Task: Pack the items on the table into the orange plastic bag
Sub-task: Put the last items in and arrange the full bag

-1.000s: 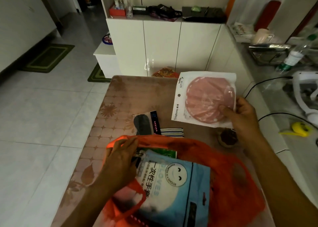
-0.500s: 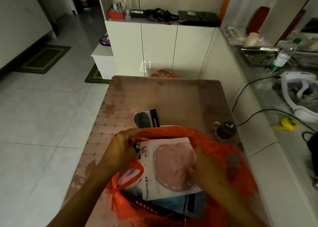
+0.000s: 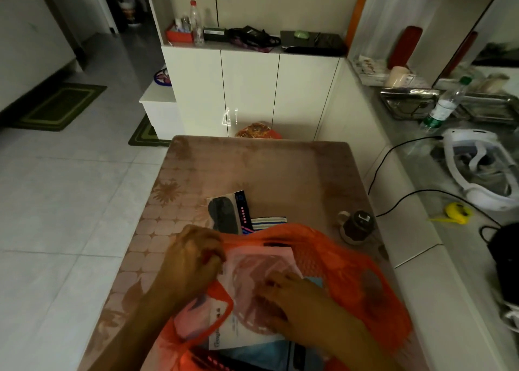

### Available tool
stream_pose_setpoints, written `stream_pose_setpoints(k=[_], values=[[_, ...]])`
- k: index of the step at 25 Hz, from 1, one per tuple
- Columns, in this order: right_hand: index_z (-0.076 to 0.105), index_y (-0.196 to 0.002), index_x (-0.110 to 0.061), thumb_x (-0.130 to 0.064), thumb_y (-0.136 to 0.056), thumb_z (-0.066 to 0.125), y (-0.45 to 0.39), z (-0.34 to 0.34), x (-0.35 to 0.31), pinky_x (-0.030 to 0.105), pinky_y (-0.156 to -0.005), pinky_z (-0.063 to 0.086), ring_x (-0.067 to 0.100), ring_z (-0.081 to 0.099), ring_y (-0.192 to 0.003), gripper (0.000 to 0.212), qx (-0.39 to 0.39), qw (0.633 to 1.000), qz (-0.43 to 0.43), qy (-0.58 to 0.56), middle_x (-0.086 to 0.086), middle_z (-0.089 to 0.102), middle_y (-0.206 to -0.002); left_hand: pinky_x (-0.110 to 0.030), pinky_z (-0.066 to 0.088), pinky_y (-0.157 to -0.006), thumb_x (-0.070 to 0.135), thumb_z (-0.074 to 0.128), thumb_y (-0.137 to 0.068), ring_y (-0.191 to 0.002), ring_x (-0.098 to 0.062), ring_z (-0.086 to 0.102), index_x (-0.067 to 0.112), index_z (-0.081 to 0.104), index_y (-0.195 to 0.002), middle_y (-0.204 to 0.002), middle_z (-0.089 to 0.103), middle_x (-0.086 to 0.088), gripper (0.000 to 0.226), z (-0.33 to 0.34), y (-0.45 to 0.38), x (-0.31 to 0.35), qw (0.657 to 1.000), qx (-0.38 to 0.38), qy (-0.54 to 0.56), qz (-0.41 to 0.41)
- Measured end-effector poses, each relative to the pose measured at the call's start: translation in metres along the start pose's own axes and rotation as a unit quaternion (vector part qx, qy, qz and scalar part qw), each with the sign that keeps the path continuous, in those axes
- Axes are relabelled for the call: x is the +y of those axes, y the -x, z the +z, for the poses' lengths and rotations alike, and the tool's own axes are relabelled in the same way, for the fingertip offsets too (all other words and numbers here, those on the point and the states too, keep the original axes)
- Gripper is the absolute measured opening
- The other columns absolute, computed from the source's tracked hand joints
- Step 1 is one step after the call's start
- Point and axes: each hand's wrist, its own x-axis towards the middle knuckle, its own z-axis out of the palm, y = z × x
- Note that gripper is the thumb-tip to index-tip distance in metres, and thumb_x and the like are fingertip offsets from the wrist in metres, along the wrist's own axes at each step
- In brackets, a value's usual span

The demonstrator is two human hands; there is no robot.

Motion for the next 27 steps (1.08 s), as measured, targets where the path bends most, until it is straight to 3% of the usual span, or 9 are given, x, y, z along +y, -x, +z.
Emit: stream_pose_setpoints(k=[3, 6, 8, 10, 14, 18, 21, 25, 27], values=[[0.067, -0.114, -0.029, -0.032, -0.092, 0.058, -0.013, -0.032, 0.018, 0.028, -0.087, 0.051, 0.011, 0.062, -0.102, 0.025, 0.047, 0.986, -0.02, -0.16, -0.005, 0.066, -0.115, -0.043, 0.019, -0.113, 0.066, 0.042, -0.073, -0.137, -0.012, 0.026, 0.041, 0.063, -0.117, -0.142, 0.033, 0.019, 0.055, 0.018, -0.008, -0.006, 0.994, -0.1, -0.043, -0.002], [0.067, -0.092, -0.034, -0.019, -0.089, 0.063, -0.06, -0.052, 0.067, 0.024, -0.072, 0.052, 0.002, 0.064, -0.076, 0.015, 0.248, 0.9, 0.064, -0.353, -0.008, 0.07, -0.088, -0.035, 0.015, -0.113, 0.074, 0.044, -0.069, -0.136, -0.015, 0.036, 0.034, 0.058, -0.127, -0.139, 0.051, 0.012, 0.072, 0.039, 0.0, -0.015, 0.994, -0.101, -0.048, -0.011], [0.065, -0.095, -0.03, -0.016, -0.085, 0.063, -0.108, -0.041, 0.116, 0.033, -0.074, 0.052, 0.012, 0.063, -0.08, 0.017, 0.316, 0.887, 0.167, -0.291, -0.007, 0.068, -0.089, -0.033, 0.018, -0.112, 0.08, 0.044, -0.068, -0.132, -0.008, 0.037, 0.03, 0.06, -0.126, -0.131, 0.053, 0.017, 0.078, 0.048, 0.007, -0.017, 0.998, -0.052, -0.039, -0.006], [0.062, -0.116, -0.021, -0.019, -0.083, 0.062, -0.153, -0.017, 0.155, 0.035, -0.088, 0.05, 0.025, 0.063, -0.104, 0.033, 0.236, 0.919, 0.25, -0.194, 0.004, 0.067, -0.115, -0.041, 0.024, -0.106, 0.081, 0.038, -0.074, -0.125, 0.008, 0.025, 0.031, 0.06, -0.124, -0.123, 0.044, 0.024, 0.075, 0.052, 0.012, -0.019, 0.998, -0.009, -0.054, 0.015], [0.031, -0.147, -0.015, -0.036, -0.079, 0.07, -0.201, 0.038, 0.185, 0.04, -0.104, 0.042, 0.032, 0.045, -0.131, 0.081, 0.043, 0.965, 0.242, -0.088, 0.011, 0.041, -0.149, -0.044, 0.031, -0.098, 0.077, 0.04, -0.078, -0.119, 0.012, 0.022, 0.033, 0.064, -0.118, -0.117, 0.047, 0.025, 0.064, 0.055, 0.012, -0.022, 0.997, 0.005, -0.069, 0.025], [0.043, -0.137, -0.015, -0.04, -0.078, 0.071, -0.208, 0.054, 0.188, 0.042, -0.097, 0.043, 0.033, 0.049, -0.124, 0.07, 0.034, 0.963, 0.268, -0.005, 0.012, 0.047, -0.141, -0.028, 0.015, -0.112, 0.08, 0.04, -0.076, -0.124, 0.012, 0.021, 0.039, 0.059, -0.123, -0.124, 0.051, 0.026, 0.066, 0.056, 0.013, -0.027, 0.998, -0.033, -0.052, 0.019], [0.061, -0.119, -0.018, -0.035, -0.072, 0.075, -0.192, 0.044, 0.187, 0.035, -0.087, 0.05, 0.029, 0.062, -0.109, 0.052, 0.076, 0.947, 0.3, -0.088, 0.01, 0.064, -0.124, -0.037, 0.01, -0.114, 0.083, 0.039, -0.073, -0.125, 0.015, 0.017, 0.041, 0.052, -0.128, -0.126, 0.043, 0.029, 0.071, 0.055, 0.013, -0.026, 0.999, -0.048, -0.025, 0.003], [0.06, -0.115, -0.016, -0.024, -0.081, 0.073, -0.135, -0.008, 0.157, 0.034, -0.07, 0.054, 0.023, 0.067, -0.089, 0.038, 0.277, 0.851, 0.246, -0.372, 0.007, 0.07, -0.11, -0.031, 0.007, -0.115, 0.085, 0.043, -0.064, -0.125, 0.009, 0.024, 0.038, 0.052, -0.13, -0.125, 0.037, 0.031, 0.081, 0.038, 0.01, -0.013, 0.993, -0.113, -0.007, -0.019], [0.059, -0.118, -0.019, -0.023, -0.088, 0.069, -0.086, -0.042, 0.123, 0.026, -0.063, 0.056, 0.012, 0.07, -0.082, 0.032, 0.332, 0.78, 0.189, -0.496, -0.003, 0.07, -0.103, -0.031, 0.025, -0.115, 0.062, 0.058, -0.076, -0.124, 0.002, 0.036, 0.038, 0.052, -0.128, -0.126, 0.042, 0.027, 0.057, 0.03, 0.007, -0.011, 0.991, -0.128, 0.032, -0.03]])
